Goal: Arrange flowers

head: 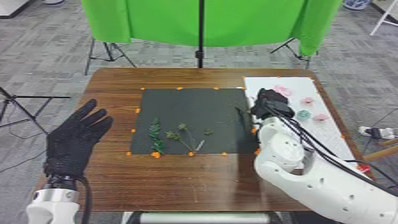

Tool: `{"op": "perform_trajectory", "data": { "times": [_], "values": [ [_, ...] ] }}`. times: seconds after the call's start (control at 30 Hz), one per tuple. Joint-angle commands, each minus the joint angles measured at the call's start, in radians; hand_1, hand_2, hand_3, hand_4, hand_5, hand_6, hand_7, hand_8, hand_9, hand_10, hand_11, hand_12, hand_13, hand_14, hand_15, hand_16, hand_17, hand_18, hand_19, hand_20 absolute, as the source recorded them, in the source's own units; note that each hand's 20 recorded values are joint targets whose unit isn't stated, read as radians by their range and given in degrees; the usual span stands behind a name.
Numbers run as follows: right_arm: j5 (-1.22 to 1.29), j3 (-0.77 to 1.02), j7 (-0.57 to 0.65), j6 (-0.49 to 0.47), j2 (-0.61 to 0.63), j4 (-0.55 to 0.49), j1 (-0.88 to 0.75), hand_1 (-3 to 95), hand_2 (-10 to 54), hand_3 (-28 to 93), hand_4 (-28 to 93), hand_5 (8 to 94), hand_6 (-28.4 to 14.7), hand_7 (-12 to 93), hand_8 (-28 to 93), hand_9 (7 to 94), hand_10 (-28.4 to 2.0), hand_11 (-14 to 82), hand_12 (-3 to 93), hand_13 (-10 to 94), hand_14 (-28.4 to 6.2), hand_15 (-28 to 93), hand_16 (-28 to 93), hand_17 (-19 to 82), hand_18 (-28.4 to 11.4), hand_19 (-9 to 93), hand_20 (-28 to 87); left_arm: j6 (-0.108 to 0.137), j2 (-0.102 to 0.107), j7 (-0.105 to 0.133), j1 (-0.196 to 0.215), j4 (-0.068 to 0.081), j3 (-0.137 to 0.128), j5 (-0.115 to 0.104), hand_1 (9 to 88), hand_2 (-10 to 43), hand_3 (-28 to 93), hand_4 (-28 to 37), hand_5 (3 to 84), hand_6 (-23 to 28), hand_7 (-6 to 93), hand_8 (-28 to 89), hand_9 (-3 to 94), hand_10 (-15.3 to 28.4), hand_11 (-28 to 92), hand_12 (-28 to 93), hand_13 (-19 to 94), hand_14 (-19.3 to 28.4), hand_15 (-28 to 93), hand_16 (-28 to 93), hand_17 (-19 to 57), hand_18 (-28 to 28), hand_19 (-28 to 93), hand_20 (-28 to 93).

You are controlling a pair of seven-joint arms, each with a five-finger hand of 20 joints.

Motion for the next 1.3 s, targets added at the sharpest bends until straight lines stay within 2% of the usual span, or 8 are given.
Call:
{"op": "perform_trajectory", "data": {
  "times": [0.03, 0.33, 0.5, 0.7, 1.0, 1.07, 1.17, 1.3],
  "values": [
    [-0.067, 0.023, -0.004, -0.039, -0.058, -0.069, -0.084, 54.0, -9.5, 82, -28, 92.7, -5.8, 23, 19, 89.7, -11.3, 41.6, 34.8, 76, -12.1, 86, 21, 36, -28.4, 93, 66, 0.007, -0.006, -0.006, 0.019, -0.004, -0.008, 0.003, 25.8, 5.8, 81, -21.3, 40.9, 11.3, 13.8, -10, 37.2, 21.0, 26, 11, 27, 28.0, 52, -9, -8.2, 25.8, 56, 6],
    [-0.085, -0.021, 0.032, -0.112, -0.148, -0.063, -0.129, 53.4, -9.5, 82, -28, 92.9, -5.2, 22, 19, 89.9, -11.4, 42.6, 33.4, 77, -12.2, 86, 20, 38, -28.4, 93, 67, 0.004, -0.006, -0.004, 0.02, -0.003, -0.005, 0.004, 25.8, 5.9, 81, -21.2, 40.9, 11.2, 14.0, -10, 37.3, 21.0, 26, 11, 27, 28.0, 52, -9, -8.2, 25.8, 56, 6],
    [-0.076, -0.011, 0.042, -0.143, -0.168, -0.07, -0.151, 53.4, -9.5, 80, -28, 92.5, -4.8, 23, 17, 89.1, -11.6, 44.6, 32.1, 77, -12.0, 86, 20, 38, -28.4, 93, 67, 0.002, -0.015, -0.02, 0.017, -0.003, -0.012, 0.01, 25.8, 5.8, 81, -21.1, 40.9, 11.2, 14.0, -10, 37.2, 21.0, 26, 11, 27, 28.0, 52, -9, -8.2, 25.8, 56, 6],
    [-0.094, -0.015, 0.087, -0.173, -0.172, -0.064, -0.153, 54.8, -9.5, 75, -28, 89.7, -4.3, 28, 12, 84.8, -12.1, 52.1, 30.3, 75, -12.7, 87, 19, 38, -28.4, 93, 67, -0.002, -0.019, -0.021, 0.017, -0.001, -0.011, 0.011, 25.8, 5.9, 81, -21.1, 40.9, 11.2, 14.0, -10, 37.2, 20.9, 26, 11, 27, 28.0, 52, -9, -8.2, 25.8, 56, 6],
    [-0.086, 0.085, 0.101, -0.272, -0.167, -0.122, -0.22, 48.8, -9.5, 70, -28, 79.3, -6.5, 36, 12, 74.7, -17.2, 62.2, 24.3, 67, -17.4, 91, 17, 38, -28.4, 93, 67, 0.005, -0.013, -0.008, 0.029, -0.004, -0.009, 0.006, 25.9, 5.9, 81, -20.9, 41.0, 11.3, 13.9, -10, 37.3, 21.0, 26, 11, 27, 27.9, 52, -9, -8.2, 25.8, 56, 6],
    [-0.05, 0.137, 0.103, -0.341, -0.181, -0.152, -0.251, 45.1, -9.5, 71, -28, 77.5, -6.9, 36, 11, 73.3, -17.9, 63.5, 23.9, 67, -17.7, 91, 17, 38, -28.4, 93, 66, 0.008, -0.011, -0.007, 0.031, -0.004, -0.01, 0.004, 25.9, 5.9, 81, -21.0, 41.0, 11.3, 13.9, -10, 37.3, 21.0, 26, 11, 27, 27.9, 52, -9, -8.2, 25.8, 56, 6],
    [-0.006, 0.178, 0.076, -0.399, -0.188, -0.178, -0.279, 41.2, -9.5, 73, -28, 76.8, -7.1, 39, 0, 71.8, -18.9, 65.6, 23.8, 67, -18.0, 93, 17, 39, -28.4, 93, 67, 0.009, -0.012, -0.004, 0.031, -0.004, -0.011, 0.005, 25.8, 5.9, 81, -20.9, 41.0, 11.3, 13.9, -10, 37.3, 21.0, 26, 11, 27, 27.9, 52, -9, -8.2, 25.8, 56, 6],
    [-0.013, 0.187, 0.062, -0.372, -0.177, -0.199, -0.287, 39.7, -9.5, 72, -28, 76.7, -7.0, 40, -12, 70.5, -19.7, 65.8, 23.9, 66, -18.6, 93, 17, 38, -28.4, 93, 67, 0.006, -0.013, -0.005, 0.024, -0.002, -0.005, 0.005, 25.9, 5.9, 81, -20.9, 41.0, 11.3, 13.9, -10, 37.3, 21.1, 26, 11, 27, 28.0, 52, -9, -8.2, 25.8, 56, 6]
  ]
}}
